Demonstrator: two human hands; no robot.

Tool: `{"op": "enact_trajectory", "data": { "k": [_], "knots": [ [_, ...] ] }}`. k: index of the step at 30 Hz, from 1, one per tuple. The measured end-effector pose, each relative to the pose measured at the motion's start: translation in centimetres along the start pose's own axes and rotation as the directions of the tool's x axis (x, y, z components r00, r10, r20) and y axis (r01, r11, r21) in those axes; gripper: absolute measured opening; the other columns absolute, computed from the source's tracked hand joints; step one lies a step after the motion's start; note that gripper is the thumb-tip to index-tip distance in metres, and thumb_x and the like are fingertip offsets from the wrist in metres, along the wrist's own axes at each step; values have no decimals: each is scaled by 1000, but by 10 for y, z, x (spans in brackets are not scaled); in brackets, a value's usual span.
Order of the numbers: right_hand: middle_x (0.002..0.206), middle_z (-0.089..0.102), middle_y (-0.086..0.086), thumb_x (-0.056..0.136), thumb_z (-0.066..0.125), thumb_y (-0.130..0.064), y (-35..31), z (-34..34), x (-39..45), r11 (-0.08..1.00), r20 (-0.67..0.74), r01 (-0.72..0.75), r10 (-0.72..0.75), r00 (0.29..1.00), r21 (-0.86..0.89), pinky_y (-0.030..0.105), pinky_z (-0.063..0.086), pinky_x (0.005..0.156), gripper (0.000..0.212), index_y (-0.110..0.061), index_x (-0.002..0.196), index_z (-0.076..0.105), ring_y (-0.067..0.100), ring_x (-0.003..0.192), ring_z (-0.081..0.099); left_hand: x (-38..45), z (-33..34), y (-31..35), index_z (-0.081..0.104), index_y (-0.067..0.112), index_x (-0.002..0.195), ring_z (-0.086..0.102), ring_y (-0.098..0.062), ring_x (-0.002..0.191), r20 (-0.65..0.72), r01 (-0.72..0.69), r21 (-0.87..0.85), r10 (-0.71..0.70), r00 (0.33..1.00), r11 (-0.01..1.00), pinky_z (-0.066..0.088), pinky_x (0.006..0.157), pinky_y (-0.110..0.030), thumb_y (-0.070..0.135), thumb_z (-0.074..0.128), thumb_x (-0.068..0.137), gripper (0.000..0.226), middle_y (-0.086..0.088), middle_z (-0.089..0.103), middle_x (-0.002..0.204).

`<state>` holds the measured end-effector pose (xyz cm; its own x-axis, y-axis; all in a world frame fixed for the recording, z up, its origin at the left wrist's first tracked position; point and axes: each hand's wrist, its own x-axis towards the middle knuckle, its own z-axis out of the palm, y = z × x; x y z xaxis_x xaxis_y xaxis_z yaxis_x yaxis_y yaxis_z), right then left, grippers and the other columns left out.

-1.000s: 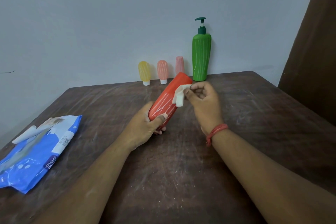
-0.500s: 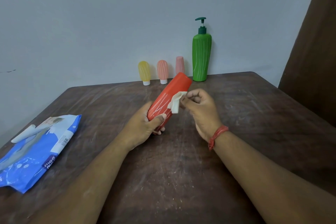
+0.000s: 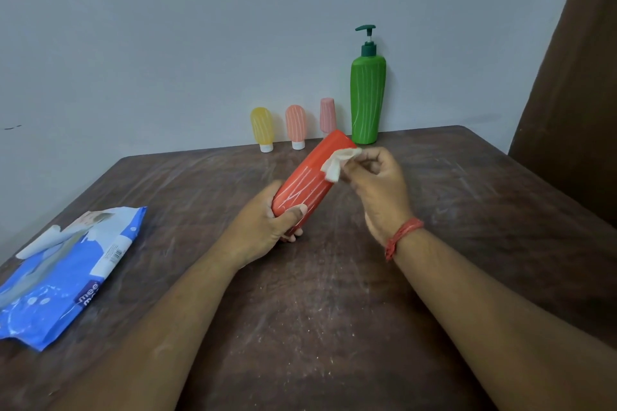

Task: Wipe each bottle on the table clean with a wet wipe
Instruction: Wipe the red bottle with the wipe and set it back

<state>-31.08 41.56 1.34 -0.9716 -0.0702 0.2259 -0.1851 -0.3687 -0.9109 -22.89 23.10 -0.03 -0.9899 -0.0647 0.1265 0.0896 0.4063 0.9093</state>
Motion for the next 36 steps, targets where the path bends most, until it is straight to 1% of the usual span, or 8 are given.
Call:
{"op": "enact_trajectory", "data": {
  "k": [6, 9, 12, 20, 24, 28, 32, 36],
  "knots": [
    [97, 66, -1, 88, 70, -8, 1, 2, 2, 892, 43, 236, -239, 970, -386, 34, 58, 81, 19, -24, 88, 61, 14, 88, 66, 2, -1, -3, 42, 34, 131, 76, -18, 84, -20, 11, -25, -12, 1000, 1000, 61, 67, -27, 36, 66, 97, 42, -4, 65, 112],
    [104, 56, -6, 90, 64, -4, -2, 1, -2, 611, 228, 517, -488, 842, -600, 21, 53, 81, 19, -23, 93, 62, 4, 90, 59, 3, 0, -4, 46, 36, 126, 77, -21, 83, -17, 0, -47, -1, 1000, 999, 61, 66, -28, 36, 67, 97, 36, -6, 66, 110],
    [108, 60, 2, 83, 63, 7, 3, 4, -10, 293, 538, 717, -499, 679, -632, 19, 44, 90, 29, -12, 104, 67, 14, 101, 56, 2, -1, -4, 49, 41, 119, 77, -23, 83, -22, 8, -99, -10, 1000, 995, 61, 66, -29, 37, 68, 96, 30, -7, 68, 108],
    [118, 61, 7, 77, 63, 8, 2, 10, -10, 35, 698, 788, -440, 565, -615, 33, 48, 91, 44, -8, 118, 65, 25, 108, 51, 3, 0, -2, 51, 31, 121, 77, -21, 78, -42, 13, -43, -15, 999, 999, 62, 65, -29, 36, 66, 98, 28, -7, 73, 96],
    [119, 58, 6, 79, 67, 6, -4, 6, 2, 64, 521, 629, -498, 693, -775, 43, 55, 85, 45, -12, 120, 63, 26, 110, 51, 2, 4, 2, 46, 38, 114, 75, -11, 77, -43, -17, 70, 20, 999, 997, 57, 60, -18, 38, 67, 97, 26, 1, 68, 100],
    [115, 54, 0, 74, 72, 0, 6, 6, -5, -96, 746, 802, -444, 496, -590, 35, 53, 78, 48, -21, 116, 60, 22, 105, 49, 1, 4, 3, 51, 29, 121, 74, -11, 72, -68, -24, 100, 31, 997, 995, 57, 60, -19, 37, 67, 97, 30, 0, 72, 91],
    [112, 51, 3, 87, 59, -9, -3, -1, 4, 128, 473, 635, -559, 681, -762, 40, 56, 76, 31, -27, 112, 54, 25, 99, 55, 2, 9, 3, 48, 30, 119, 73, -7, 72, -69, -36, 179, 49, 996, 983, 55, 58, -15, 38, 68, 95, 32, 4, 69, 92],
    [106, 52, -13, 86, 62, -18, 1, 6, -6, 53, 675, 777, -459, 577, -628, 33, 55, 66, 31, -39, 109, 58, 9, 93, 57, 1, 7, 3, 53, 34, 110, 72, -9, 67, -88, -53, 157, 67, 994, 986, 56, 57, -18, 36, 68, 95, 22, 3, 72, 81]
  ]
}}
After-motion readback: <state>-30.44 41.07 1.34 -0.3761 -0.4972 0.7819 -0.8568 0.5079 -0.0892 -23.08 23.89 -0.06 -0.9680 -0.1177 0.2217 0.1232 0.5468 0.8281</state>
